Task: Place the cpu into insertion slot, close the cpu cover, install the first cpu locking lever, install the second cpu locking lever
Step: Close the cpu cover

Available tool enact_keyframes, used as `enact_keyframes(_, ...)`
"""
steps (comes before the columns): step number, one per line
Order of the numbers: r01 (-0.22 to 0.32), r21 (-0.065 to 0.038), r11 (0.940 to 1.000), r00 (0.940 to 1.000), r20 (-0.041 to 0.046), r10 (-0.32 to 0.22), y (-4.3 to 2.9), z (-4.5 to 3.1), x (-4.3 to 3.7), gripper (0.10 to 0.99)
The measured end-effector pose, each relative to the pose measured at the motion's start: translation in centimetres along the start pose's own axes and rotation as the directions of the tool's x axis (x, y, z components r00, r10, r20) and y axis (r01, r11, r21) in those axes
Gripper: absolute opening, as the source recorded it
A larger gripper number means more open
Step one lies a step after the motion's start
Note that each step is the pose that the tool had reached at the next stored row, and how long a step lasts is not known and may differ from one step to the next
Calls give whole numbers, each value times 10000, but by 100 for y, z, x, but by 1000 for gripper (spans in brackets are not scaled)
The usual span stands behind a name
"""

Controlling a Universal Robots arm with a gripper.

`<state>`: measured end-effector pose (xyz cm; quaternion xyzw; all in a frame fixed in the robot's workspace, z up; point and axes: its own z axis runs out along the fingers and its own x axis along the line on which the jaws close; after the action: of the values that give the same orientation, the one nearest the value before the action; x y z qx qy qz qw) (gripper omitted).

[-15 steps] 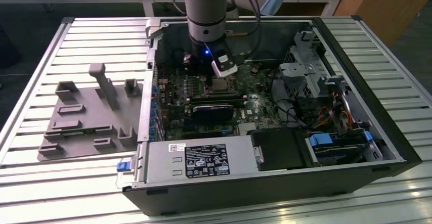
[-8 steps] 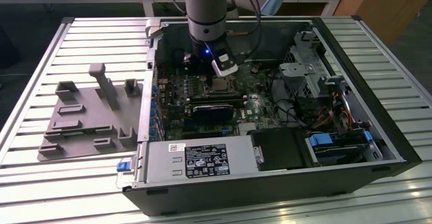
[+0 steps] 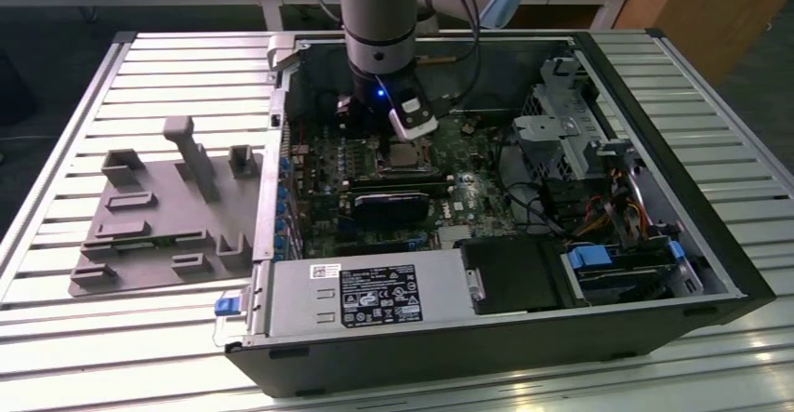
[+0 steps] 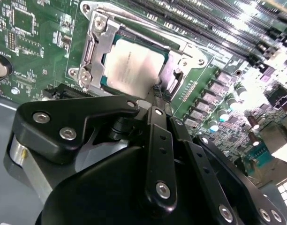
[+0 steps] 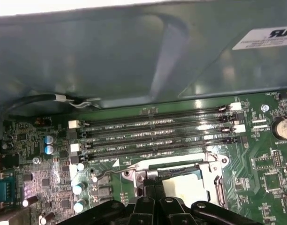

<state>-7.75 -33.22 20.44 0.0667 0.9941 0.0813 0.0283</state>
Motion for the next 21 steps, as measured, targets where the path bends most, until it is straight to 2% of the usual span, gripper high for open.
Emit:
enact_keyframes(4, -2, -40, 10000, 10000, -5, 2, -10, 1, 1, 102)
enact_keyframes(13, -3, -42, 10000, 10000, 1, 3, -74, 17, 1, 102)
enact_keyframes(21, -4, -85, 10000, 10000, -1, 4, -84, 42, 11, 102)
